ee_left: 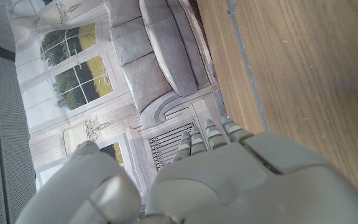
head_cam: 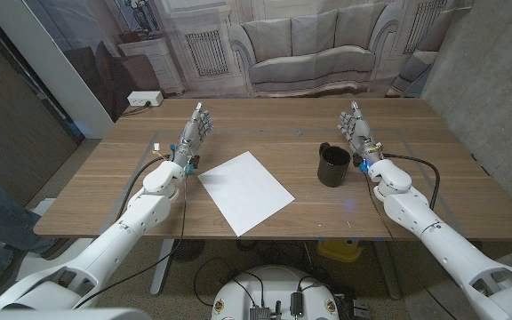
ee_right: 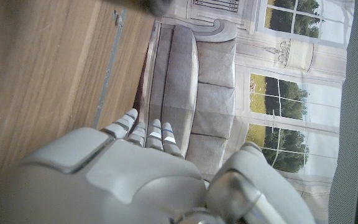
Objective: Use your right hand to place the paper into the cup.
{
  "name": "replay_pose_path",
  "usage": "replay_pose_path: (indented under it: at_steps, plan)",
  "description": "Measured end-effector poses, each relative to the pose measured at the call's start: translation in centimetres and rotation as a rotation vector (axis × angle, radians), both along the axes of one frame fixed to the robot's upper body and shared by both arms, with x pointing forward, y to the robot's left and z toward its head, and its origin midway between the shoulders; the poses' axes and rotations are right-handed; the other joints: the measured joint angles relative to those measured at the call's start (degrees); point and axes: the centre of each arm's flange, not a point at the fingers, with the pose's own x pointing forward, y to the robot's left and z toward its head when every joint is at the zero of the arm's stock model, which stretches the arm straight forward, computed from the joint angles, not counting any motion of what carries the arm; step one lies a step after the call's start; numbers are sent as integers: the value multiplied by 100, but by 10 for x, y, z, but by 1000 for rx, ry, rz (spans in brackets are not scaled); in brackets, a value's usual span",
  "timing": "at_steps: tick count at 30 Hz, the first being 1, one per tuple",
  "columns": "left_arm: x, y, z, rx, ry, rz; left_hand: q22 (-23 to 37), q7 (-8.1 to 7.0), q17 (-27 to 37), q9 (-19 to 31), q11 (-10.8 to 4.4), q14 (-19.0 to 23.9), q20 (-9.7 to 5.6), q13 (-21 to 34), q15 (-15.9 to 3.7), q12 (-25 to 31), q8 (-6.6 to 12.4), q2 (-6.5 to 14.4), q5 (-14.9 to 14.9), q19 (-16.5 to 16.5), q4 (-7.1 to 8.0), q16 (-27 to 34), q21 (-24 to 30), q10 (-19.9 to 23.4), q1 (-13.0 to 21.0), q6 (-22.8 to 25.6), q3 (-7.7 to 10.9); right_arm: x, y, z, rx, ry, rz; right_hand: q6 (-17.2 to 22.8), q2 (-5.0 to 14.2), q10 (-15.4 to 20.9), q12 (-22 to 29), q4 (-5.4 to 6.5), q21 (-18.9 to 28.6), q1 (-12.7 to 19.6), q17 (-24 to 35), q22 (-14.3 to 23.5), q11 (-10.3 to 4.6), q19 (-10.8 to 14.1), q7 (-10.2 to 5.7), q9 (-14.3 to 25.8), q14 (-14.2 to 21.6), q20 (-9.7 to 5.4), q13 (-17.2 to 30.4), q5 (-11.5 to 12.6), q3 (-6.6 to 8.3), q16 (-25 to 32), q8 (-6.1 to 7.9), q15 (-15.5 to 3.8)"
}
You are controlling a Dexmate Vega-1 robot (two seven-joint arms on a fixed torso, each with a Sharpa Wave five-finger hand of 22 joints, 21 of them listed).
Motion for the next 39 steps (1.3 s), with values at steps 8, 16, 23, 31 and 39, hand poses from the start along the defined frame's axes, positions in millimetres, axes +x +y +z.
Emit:
replay_pose_path:
  at_steps: [8, 16, 23, 31, 39]
  plan:
    - [-1, 2, 0, -2, -4, -2, 0, 0, 0, 0, 0, 0, 0, 0, 0, 0, -1, -5, 0, 0, 0, 0, 0, 0, 23, 0, 0, -5, 1, 0, 3, -6, -8, 23, 25, 0, 0, 0, 0, 22, 0, 0, 0, 50, 22, 0, 0, 11, 1, 21, 0, 0, 0, 0]
    - [1, 0, -2, 10, -3, -15, -1, 1, 0, -1, 1, 2, 0, -1, 2, 0, -1, 25, 0, 1, 0, 0, 0, 0, 54, 1, 0, -14, 0, 3, 12, -23, -22, 65, 70, 47, 0, 0, 0, 66, -1, -1, 40, 50, 17, 0, 52, 11, 0, 21, 0, 0, 0, 8]
    - [2, 0, -4, 15, 2, -20, -1, 1, 0, -1, 1, 2, 0, -1, 2, 0, -1, 35, 0, 1, -1, 0, 0, 0, 63, 1, 0, -19, 0, 5, 4, -24, -37, 73, 85, 94, 22, -24, 0, 81, -1, -1, 49, 50, 9, -1, 52, 10, 0, 21, 24, 0, 0, 8]
    - [0, 1, -5, 20, 0, -19, -1, 1, 0, -1, 2, 2, 0, -1, 2, 0, -1, 41, 0, 1, -1, 0, 0, 0, 69, 1, 0, -26, -4, 6, 1, -35, -51, 103, 99, 94, 22, -24, 0, 97, -1, -2, 49, 111, -22, -1, 108, 11, 0, 21, 23, 0, -1, 15]
    - [-2, 1, -5, 25, -1, -18, -1, 1, -1, -2, -29, 2, 0, -2, 2, 0, -2, 71, 0, 1, -1, 0, 0, 31, 98, 1, -1, -33, -8, 6, 3, -49, -56, 134, 62, 124, 22, -60, 0, 149, -2, -2, 18, 111, 10, -1, 135, 11, -1, 21, 25, 0, -1, -12]
